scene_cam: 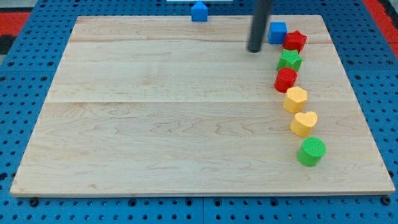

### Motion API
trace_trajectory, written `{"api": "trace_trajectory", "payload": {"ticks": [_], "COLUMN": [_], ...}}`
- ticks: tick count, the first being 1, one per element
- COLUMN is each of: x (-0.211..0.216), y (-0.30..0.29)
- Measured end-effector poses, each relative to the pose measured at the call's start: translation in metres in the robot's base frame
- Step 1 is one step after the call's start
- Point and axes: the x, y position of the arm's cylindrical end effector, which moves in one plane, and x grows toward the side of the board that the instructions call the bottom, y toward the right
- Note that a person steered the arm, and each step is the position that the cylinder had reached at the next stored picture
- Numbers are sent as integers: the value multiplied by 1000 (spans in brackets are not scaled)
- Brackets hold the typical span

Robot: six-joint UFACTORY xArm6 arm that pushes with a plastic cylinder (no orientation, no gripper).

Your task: Drag the blue cube to the red star

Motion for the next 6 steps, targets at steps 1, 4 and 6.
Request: {"api": "trace_trajectory", "payload": {"ticks": [1, 4, 6], "x": [-34, -73, -57], "y": [4, 113, 182]}}
